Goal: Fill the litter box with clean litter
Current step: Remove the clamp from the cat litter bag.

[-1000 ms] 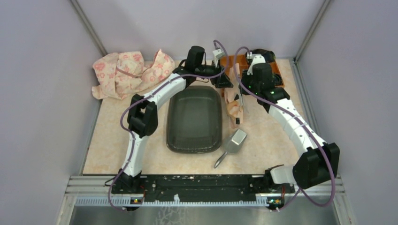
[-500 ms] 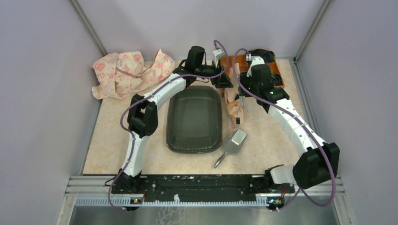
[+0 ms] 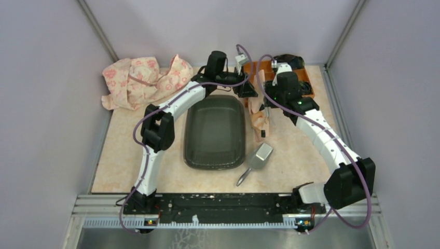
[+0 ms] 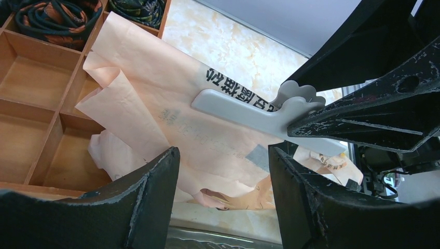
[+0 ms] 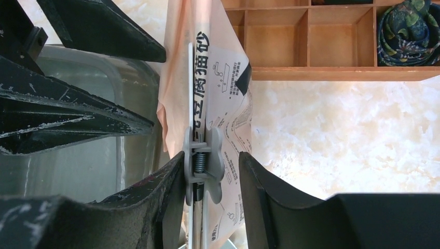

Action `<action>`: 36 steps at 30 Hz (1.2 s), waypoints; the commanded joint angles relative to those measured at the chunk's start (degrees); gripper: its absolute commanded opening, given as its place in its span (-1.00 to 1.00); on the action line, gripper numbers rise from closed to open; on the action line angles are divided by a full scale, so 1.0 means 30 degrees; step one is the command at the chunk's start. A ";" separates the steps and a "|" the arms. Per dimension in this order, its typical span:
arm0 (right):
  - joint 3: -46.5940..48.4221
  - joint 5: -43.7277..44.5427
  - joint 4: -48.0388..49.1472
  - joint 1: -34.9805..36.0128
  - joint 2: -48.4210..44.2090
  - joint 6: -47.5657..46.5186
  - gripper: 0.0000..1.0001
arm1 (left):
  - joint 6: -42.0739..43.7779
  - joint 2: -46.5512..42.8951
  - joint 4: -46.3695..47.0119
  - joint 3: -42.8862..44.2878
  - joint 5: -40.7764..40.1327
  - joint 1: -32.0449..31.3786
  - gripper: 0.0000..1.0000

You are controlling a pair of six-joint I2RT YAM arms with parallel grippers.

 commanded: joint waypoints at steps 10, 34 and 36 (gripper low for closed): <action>0.1479 0.0251 0.0298 0.0217 -0.0832 -0.0365 -0.14 | 0.0103 -0.0761 0.0135 0.0409 0.0401 -0.0173 0.40; 0.1507 -0.0008 0.0227 0.0214 -0.0578 -0.0337 -0.86 | 0.0457 -0.0939 -0.0227 0.0091 0.0459 -0.0187 0.40; 0.1684 -0.0064 0.0131 0.0214 -0.0562 -0.0337 -1.00 | 0.0485 -0.0939 -0.0227 0.0091 0.0440 -0.0164 0.39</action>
